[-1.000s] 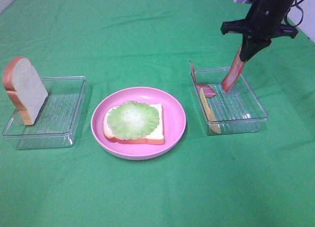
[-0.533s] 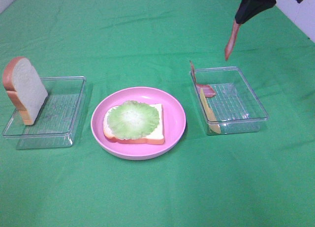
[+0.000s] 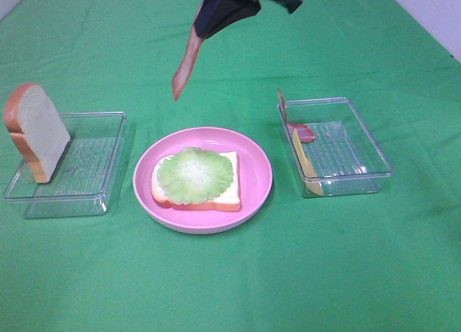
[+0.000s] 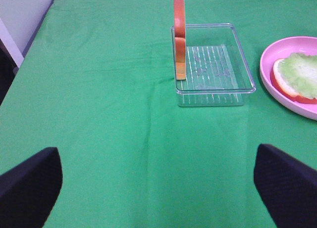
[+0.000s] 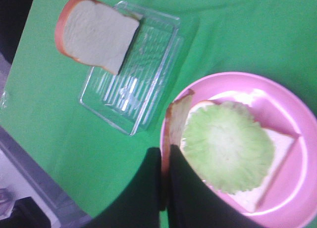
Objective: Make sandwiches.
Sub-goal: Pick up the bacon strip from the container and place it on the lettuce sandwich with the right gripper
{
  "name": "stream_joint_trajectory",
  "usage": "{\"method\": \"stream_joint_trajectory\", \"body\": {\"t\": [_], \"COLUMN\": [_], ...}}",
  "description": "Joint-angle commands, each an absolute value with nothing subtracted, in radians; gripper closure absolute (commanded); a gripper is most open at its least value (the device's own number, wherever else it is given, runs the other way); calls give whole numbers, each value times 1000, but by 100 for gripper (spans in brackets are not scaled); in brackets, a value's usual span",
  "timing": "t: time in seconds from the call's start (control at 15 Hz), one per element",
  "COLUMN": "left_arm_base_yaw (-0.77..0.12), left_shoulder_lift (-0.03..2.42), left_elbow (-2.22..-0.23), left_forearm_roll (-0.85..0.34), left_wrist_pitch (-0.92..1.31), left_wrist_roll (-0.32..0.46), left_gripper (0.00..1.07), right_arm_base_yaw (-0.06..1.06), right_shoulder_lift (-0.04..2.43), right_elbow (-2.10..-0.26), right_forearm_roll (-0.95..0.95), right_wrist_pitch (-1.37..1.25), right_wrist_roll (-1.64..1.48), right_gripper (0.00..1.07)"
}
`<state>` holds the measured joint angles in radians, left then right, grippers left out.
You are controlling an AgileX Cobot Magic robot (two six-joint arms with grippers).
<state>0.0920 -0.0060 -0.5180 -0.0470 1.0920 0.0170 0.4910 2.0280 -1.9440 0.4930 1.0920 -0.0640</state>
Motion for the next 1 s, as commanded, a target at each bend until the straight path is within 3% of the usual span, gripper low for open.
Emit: {"method": "stream_joint_trajectory", "body": {"t": [0.07, 0.47, 0.8, 1.0], "left_arm_base_yaw": [87, 87, 87, 87], "left_shoulder_lift": [-20, -20, -20, -20], "left_elbow": [-515, -515, -515, -515], "left_forearm_roll": [-49, -49, -49, -49], "left_wrist_pitch": [1078, 1078, 1078, 1078], "left_wrist_roll": [16, 17, 17, 17], "left_gripper": [8, 8, 8, 8], "right_arm_base_yaw": [529, 562, 561, 558], "right_shoulder_lift": [2097, 2273, 2344, 2345], "right_elbow": [-1945, -1945, -1945, -1945], "right_forearm_roll": [582, 753, 700, 576], "right_wrist_pitch": [1081, 1082, 1090, 1098], "right_wrist_roll": [-109, -158, -157, -153], "right_gripper": [107, 107, 107, 107]}}
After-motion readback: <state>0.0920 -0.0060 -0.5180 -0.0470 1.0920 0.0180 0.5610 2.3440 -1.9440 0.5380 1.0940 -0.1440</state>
